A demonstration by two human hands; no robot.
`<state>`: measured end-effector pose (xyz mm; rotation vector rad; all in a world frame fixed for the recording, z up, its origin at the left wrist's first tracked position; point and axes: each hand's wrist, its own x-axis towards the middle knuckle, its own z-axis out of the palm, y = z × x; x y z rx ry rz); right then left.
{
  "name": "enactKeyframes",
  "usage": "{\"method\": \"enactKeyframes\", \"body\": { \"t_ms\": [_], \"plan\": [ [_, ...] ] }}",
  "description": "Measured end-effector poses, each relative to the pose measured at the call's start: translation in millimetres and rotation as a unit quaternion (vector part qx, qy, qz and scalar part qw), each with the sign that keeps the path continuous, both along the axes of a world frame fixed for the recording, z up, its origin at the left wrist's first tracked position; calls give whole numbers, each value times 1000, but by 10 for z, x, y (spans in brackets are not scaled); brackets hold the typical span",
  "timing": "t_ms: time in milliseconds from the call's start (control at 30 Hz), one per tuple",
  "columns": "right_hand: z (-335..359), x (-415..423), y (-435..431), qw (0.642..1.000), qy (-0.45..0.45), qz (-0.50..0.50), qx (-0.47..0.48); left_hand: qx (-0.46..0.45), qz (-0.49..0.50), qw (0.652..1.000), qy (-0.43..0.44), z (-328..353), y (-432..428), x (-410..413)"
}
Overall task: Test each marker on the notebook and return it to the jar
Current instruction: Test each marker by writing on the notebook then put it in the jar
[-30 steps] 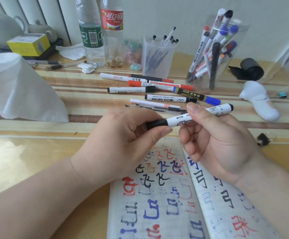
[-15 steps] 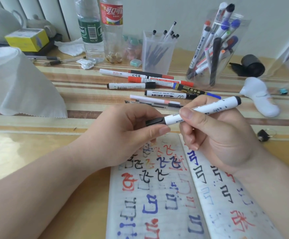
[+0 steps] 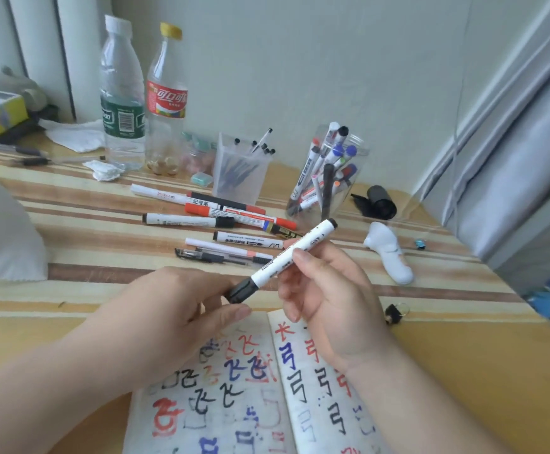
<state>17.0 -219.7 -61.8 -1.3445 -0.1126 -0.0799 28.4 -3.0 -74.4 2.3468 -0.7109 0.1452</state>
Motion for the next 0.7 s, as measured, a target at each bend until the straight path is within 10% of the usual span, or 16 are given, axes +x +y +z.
{"method": "enactKeyframes", "body": {
  "t_ms": [233,700],
  "plan": [
    [295,86,24,976,-112,-90,-163,4,0,999,34,-21,3,7],
    [1477,1346,-750,766,-302,-474,-312,56,-3,998,28,-104,27,18]
  ]
}}
